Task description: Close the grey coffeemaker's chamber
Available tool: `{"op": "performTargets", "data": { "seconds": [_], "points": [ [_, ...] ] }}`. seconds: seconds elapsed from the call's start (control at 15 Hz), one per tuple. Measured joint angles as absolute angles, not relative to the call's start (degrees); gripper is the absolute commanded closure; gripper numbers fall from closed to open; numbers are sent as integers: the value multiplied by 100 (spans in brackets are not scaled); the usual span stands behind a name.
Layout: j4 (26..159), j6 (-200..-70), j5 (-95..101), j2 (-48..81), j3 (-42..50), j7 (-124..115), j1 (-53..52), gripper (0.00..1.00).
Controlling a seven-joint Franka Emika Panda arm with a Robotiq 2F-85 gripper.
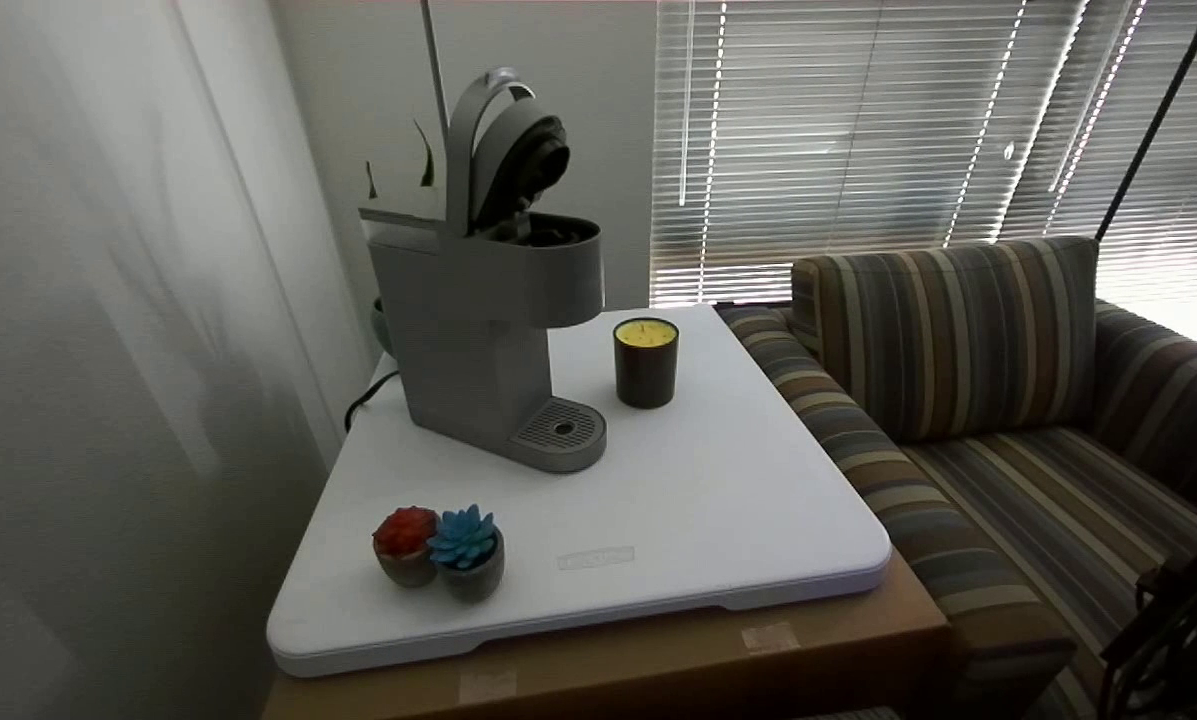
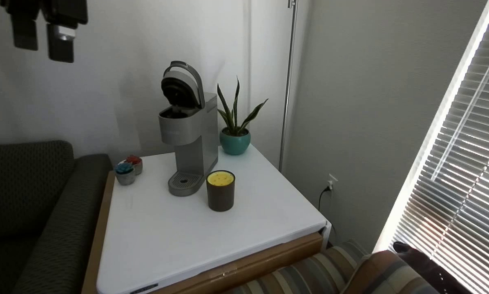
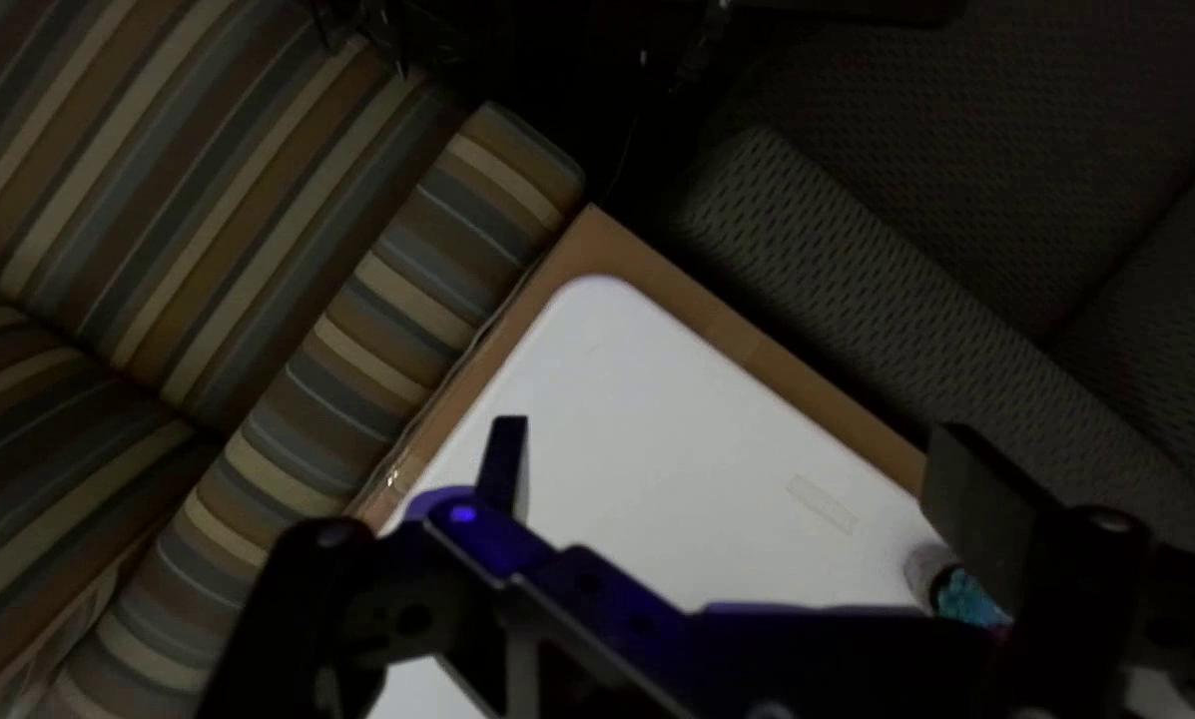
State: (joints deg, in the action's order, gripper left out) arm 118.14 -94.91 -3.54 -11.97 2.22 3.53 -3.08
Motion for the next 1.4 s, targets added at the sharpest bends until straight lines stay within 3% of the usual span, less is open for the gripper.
{"op": "performTargets", "data": {
  "seconds": [0.33, 1.4],
  "points": [
    [11184, -11170, -893, -323, 189, 185, -308, 0],
    [10503, -12056, -1241, 457, 69, 87, -311, 0]
  ]
}}
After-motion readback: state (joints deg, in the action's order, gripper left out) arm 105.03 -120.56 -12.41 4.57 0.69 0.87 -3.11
